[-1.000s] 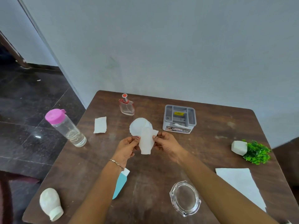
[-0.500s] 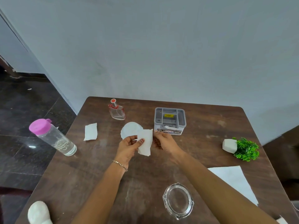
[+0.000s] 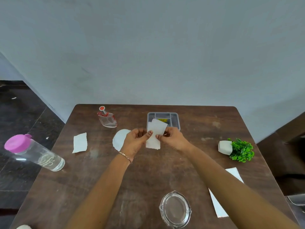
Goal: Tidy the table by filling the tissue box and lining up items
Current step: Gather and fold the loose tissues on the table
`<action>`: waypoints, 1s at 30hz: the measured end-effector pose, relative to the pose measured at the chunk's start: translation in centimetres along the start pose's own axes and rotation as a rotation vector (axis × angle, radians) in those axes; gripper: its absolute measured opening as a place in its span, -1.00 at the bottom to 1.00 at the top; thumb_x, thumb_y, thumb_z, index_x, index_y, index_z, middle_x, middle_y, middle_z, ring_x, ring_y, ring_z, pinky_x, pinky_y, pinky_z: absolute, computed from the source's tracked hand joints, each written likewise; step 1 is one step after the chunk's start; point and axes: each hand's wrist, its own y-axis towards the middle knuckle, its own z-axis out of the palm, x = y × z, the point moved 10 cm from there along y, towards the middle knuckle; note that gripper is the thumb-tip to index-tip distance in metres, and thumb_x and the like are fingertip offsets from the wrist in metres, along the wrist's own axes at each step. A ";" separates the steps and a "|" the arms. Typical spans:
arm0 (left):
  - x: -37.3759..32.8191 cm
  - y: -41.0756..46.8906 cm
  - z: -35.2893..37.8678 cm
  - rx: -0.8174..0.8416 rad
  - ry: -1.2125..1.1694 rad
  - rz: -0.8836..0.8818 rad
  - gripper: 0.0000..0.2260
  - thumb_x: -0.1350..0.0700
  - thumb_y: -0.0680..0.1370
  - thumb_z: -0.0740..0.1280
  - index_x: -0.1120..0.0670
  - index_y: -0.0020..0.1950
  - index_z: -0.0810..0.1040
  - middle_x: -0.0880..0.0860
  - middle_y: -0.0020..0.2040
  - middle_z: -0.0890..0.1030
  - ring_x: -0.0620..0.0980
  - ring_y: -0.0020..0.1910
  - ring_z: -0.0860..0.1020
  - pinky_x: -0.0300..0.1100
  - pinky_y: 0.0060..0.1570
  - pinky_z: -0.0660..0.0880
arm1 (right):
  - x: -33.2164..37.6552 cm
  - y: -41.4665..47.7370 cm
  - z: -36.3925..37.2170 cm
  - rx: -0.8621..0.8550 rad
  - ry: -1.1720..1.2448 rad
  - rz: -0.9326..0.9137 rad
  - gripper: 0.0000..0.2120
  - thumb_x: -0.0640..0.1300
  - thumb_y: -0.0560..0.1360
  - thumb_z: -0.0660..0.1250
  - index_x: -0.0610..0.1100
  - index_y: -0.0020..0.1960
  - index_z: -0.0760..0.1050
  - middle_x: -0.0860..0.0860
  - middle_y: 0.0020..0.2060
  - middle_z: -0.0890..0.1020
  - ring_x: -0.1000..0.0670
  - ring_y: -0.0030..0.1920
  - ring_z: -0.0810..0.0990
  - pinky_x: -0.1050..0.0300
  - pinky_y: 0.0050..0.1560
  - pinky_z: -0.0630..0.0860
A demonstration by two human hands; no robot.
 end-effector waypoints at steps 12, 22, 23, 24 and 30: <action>-5.0 2.4 4.4 -0.039 1.063 0.441 -0.58 -0.12 0.34 0.48 -0.12 0.16 0.53 0.02 0.30 0.36 0.08 0.30 0.28 -0.01 0.27 0.31 | 2.6 3.0 -7.0 -0.273 -0.401 -0.157 -0.78 -0.12 0.51 0.34 -0.14 0.14 0.55 -0.05 -0.04 0.68 -0.06 -0.07 0.61 -0.06 -0.03 0.57; -4.7 3.0 5.5 -0.092 1.217 0.509 -0.77 -0.10 0.51 0.32 -0.11 0.13 0.58 -0.02 0.42 0.34 0.05 0.41 0.20 -0.01 0.36 0.16 | 2.2 3.7 -5.2 -0.245 -0.687 -0.193 -0.67 -0.03 0.56 0.26 -0.01 0.32 0.45 -0.05 0.17 0.61 -0.10 0.14 0.56 0.05 0.07 0.52; -4.6 3.0 5.5 -0.089 1.214 0.518 -0.78 -0.09 0.51 0.32 -0.11 0.12 0.58 -0.03 0.41 0.35 0.04 0.41 0.20 -0.01 0.35 0.15 | 2.3 3.6 -5.1 -0.255 -0.704 -0.197 -0.68 -0.03 0.56 0.26 -0.02 0.30 0.46 -0.06 0.17 0.61 -0.11 0.13 0.57 0.04 0.07 0.52; -4.6 3.0 5.6 -0.088 1.210 0.526 -0.79 -0.08 0.51 0.32 -0.11 0.11 0.58 -0.04 0.41 0.36 0.04 0.40 0.21 -0.01 0.34 0.15 | 2.4 3.6 -5.1 -0.265 -0.718 -0.203 -0.69 -0.04 0.56 0.26 -0.04 0.29 0.47 -0.07 0.17 0.61 -0.11 0.12 0.58 0.04 0.07 0.53; -4.4 3.2 5.4 -0.081 1.201 0.525 -0.79 -0.06 0.53 0.31 -0.10 0.14 0.56 -0.04 0.39 0.39 0.03 0.40 0.24 0.01 0.36 0.10 | 2.0 3.5 -4.3 -0.224 -0.725 -0.219 -0.68 -0.12 0.55 0.31 -0.11 0.29 0.47 -0.08 0.16 0.62 -0.11 0.12 0.59 0.03 0.20 0.48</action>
